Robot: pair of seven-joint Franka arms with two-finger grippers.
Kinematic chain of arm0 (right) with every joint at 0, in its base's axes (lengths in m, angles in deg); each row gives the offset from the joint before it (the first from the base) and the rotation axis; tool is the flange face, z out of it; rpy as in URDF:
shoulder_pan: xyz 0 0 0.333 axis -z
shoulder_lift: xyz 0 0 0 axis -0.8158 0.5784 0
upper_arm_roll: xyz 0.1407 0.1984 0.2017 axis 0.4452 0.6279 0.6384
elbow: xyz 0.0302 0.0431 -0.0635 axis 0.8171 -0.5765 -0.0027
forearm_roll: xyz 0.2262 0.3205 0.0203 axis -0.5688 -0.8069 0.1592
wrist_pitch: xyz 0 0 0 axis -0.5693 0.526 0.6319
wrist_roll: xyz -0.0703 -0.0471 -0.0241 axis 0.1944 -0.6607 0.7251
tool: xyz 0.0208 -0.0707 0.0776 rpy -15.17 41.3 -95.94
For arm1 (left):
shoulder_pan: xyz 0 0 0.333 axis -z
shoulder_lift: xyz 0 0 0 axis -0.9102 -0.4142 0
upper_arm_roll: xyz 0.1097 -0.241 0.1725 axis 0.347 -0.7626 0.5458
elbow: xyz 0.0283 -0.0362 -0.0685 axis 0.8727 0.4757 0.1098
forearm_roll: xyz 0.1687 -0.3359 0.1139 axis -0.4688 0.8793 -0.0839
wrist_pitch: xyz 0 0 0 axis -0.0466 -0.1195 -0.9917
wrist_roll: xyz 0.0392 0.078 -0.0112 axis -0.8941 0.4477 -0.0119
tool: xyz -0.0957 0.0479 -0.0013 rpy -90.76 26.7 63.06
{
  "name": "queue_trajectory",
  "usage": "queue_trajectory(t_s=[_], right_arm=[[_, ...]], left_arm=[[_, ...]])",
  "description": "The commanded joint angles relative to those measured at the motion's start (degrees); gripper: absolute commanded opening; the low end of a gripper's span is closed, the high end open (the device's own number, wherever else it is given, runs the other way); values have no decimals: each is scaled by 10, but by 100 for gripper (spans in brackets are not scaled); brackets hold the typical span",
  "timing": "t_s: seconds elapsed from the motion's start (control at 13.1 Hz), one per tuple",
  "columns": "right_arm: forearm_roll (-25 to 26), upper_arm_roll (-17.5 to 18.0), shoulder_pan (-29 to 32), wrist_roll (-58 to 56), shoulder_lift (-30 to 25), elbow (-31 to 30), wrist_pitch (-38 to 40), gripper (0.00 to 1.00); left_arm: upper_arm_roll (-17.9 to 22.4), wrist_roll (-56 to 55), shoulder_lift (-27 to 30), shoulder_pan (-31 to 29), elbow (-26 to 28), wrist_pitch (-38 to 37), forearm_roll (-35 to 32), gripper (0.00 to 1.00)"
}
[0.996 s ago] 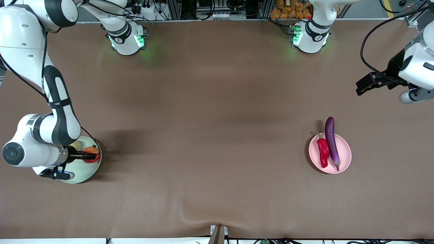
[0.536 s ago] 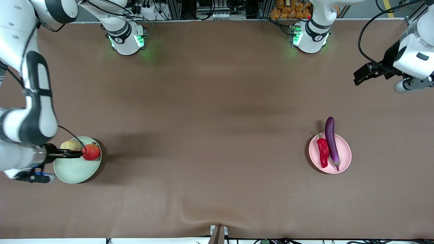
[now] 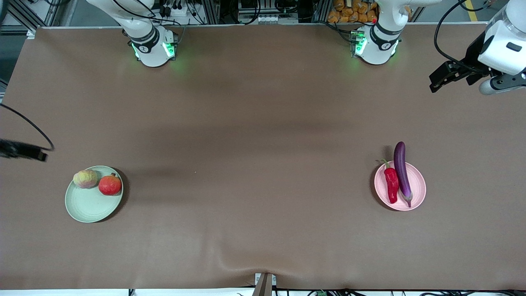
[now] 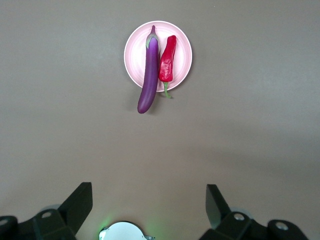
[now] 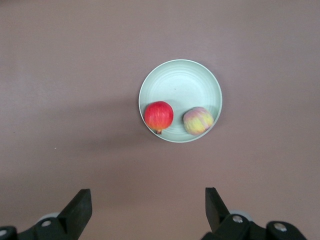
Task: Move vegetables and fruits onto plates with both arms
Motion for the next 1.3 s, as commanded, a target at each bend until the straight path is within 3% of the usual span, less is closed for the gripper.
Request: queue_trajectory(t_s=[0.0, 0.08, 0.31, 0.54, 1.0, 1.23], right_arm=[[-15, 1, 28, -16, -118, -129, -11, 100], [-14, 1, 24, -12, -152, -157, -10, 100], [-13, 4, 24, -13, -168, -184, -10, 100], [-12, 5, 14, -11, -231, -289, -87, 100], [6, 5, 10, -13, -219, -256, -99, 100], [-1, 5, 13, -13, -204, -210, -51, 100]], left_arm=[[4, 10, 5, 3, 7, 8, 11, 100], [4, 10, 6, 3, 7, 8, 11, 100], [4, 10, 11, -1, 7, 2, 11, 100], [4, 10, 13, -1, 7, -1, 11, 100], [4, 10, 4, 1, 2, -1, 8, 100], [4, 38, 0, 0, -5, -2, 9, 100]])
